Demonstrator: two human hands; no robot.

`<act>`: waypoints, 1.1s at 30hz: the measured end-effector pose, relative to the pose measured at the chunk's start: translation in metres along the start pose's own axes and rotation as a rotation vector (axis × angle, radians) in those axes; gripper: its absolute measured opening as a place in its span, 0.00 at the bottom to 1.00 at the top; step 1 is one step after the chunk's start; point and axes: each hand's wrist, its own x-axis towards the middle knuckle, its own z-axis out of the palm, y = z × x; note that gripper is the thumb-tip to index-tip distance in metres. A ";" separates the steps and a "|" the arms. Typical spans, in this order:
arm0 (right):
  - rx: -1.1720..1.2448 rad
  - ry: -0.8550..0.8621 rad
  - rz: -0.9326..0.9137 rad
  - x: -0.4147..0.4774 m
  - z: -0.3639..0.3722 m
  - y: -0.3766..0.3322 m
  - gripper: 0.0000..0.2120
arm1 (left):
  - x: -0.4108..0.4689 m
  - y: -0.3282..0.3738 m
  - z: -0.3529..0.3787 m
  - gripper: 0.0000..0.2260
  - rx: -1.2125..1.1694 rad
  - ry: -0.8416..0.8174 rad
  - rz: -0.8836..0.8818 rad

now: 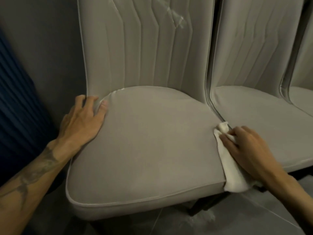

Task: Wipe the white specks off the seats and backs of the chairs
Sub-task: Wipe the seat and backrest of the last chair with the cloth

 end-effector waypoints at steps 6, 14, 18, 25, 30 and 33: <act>-0.035 0.055 0.024 0.101 0.044 -0.038 0.17 | 0.000 -0.001 -0.003 0.24 0.017 -0.013 0.018; -0.445 0.084 0.009 0.156 0.066 -0.092 0.17 | 0.005 -0.005 -0.011 0.21 0.025 -0.004 0.041; -0.362 0.046 0.127 0.152 0.072 -0.102 0.12 | 0.008 -0.005 -0.014 0.19 -0.012 -0.009 0.045; -0.100 0.001 0.145 0.208 0.103 -0.167 0.13 | 0.012 0.008 -0.012 0.19 -0.019 0.060 -0.015; -0.069 -0.026 -0.052 0.207 0.105 -0.175 0.12 | 0.014 0.006 -0.017 0.16 0.004 0.018 -0.009; -0.179 0.034 0.095 0.188 0.098 -0.156 0.11 | 0.018 0.003 -0.017 0.15 0.009 0.022 -0.003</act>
